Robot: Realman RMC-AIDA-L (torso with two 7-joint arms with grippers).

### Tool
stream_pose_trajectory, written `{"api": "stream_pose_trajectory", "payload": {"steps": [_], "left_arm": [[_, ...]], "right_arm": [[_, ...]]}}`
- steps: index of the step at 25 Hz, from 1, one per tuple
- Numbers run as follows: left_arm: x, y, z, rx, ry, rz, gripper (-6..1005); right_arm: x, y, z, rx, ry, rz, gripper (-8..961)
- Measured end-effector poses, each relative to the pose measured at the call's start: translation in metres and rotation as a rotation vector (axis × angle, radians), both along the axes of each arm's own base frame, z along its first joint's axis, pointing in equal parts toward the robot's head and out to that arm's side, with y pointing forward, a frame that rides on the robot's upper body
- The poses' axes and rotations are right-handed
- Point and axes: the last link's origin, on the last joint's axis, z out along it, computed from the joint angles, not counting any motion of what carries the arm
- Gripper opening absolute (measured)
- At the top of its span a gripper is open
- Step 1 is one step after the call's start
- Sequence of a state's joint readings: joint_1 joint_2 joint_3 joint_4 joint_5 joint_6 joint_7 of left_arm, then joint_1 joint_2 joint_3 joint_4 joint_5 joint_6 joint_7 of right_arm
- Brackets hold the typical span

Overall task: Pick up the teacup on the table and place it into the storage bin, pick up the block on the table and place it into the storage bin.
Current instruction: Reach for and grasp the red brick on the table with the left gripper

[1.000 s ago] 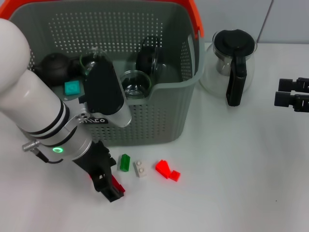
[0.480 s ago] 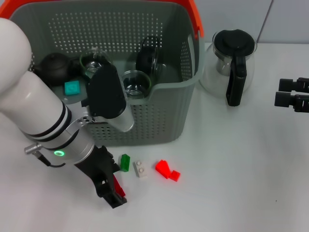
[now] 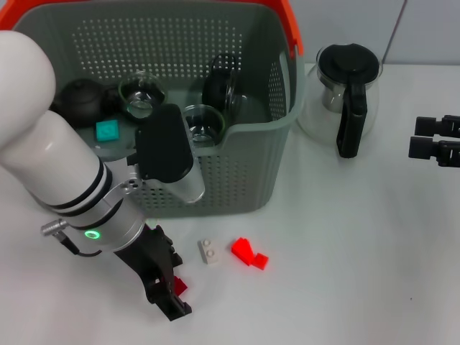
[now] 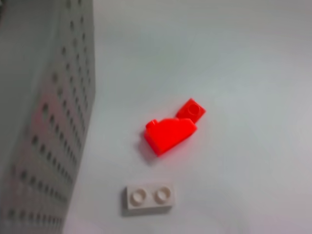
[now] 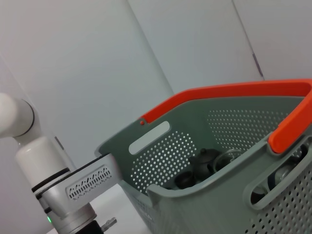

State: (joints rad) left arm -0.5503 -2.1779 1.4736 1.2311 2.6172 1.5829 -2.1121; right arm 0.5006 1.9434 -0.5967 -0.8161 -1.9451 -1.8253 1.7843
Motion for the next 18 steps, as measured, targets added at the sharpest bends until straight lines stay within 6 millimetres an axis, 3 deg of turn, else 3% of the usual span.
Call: {"api": "stream_pose_trajectory", "payload": {"steps": [18], "left_arm": [[-0.005, 0.001, 0.026, 0.036, 0.035, 0.041, 855]], "right_arm": [[0.0, 0.0, 0.0, -0.002, 0.001, -0.001, 821]]}}
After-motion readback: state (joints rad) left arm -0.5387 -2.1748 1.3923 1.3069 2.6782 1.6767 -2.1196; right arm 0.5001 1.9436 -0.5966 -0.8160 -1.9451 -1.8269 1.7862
